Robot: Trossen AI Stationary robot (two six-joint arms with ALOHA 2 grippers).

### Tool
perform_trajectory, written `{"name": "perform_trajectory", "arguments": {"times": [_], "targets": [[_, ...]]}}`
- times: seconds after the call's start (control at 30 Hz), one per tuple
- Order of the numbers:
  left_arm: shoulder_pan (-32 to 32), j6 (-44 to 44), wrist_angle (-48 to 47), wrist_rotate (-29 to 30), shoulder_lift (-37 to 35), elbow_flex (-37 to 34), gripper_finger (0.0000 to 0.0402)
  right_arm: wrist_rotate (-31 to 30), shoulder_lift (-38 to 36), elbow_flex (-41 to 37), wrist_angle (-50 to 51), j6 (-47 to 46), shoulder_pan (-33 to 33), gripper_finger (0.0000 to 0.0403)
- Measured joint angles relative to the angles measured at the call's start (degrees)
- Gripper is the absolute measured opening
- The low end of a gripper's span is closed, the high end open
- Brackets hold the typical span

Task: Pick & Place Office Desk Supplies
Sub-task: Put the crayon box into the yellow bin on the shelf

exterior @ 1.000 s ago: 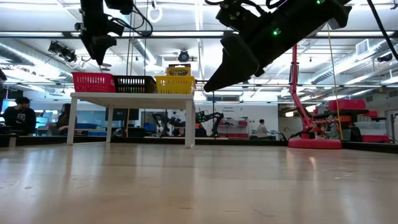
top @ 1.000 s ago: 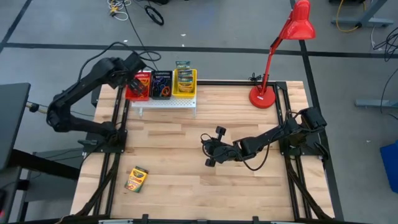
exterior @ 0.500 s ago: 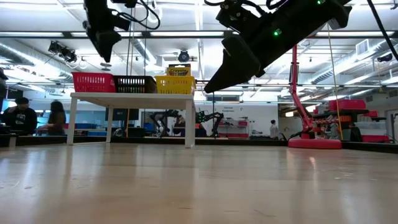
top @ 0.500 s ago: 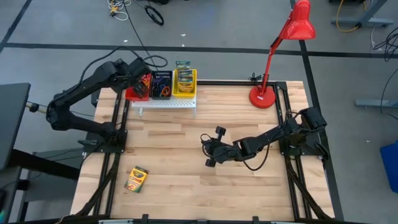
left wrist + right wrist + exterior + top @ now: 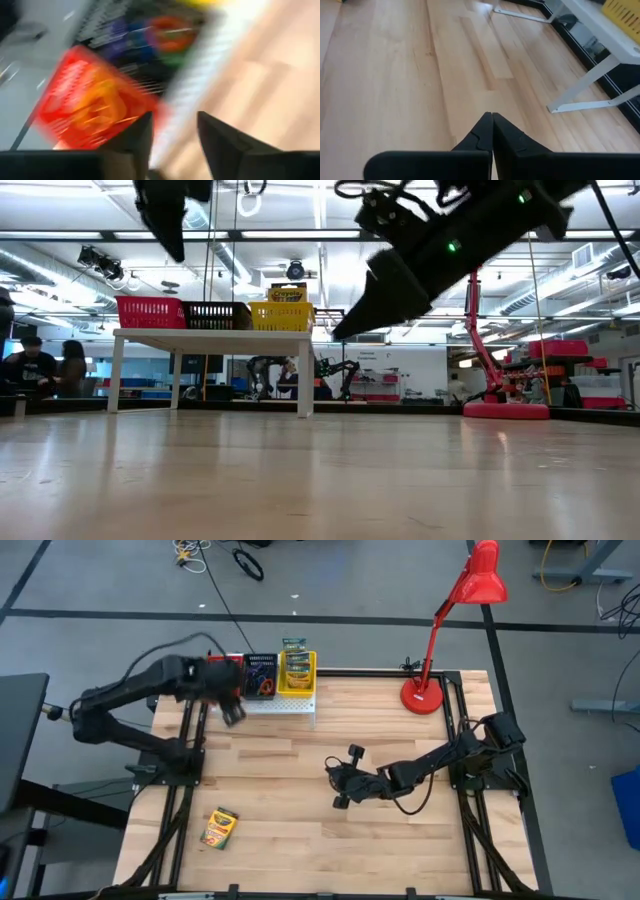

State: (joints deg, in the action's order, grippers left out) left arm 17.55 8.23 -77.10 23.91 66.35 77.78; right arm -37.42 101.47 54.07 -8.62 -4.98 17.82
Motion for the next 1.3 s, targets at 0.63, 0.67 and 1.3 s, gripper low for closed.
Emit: {"name": "perform_trajectory", "arguments": {"times": [0.63,0.67,1.3], "targets": [[-42.1,21.1,32.0,-9.3,4.0,-27.1,0.0008,14.2,0.0,-6.6,-19.3,4.2,-3.1,0.0012],[-42.4,21.1,33.7,-10.4,4.0,-28.6,0.0009,14.2,0.0,-6.6,-19.6,3.9,-3.0,0.0013],[-42.3,22.3,45.9,-15.0,4.5,-31.3,0.0013,15.4,0.0,-6.6,-20.8,3.5,-2.6,0.0015]]}}
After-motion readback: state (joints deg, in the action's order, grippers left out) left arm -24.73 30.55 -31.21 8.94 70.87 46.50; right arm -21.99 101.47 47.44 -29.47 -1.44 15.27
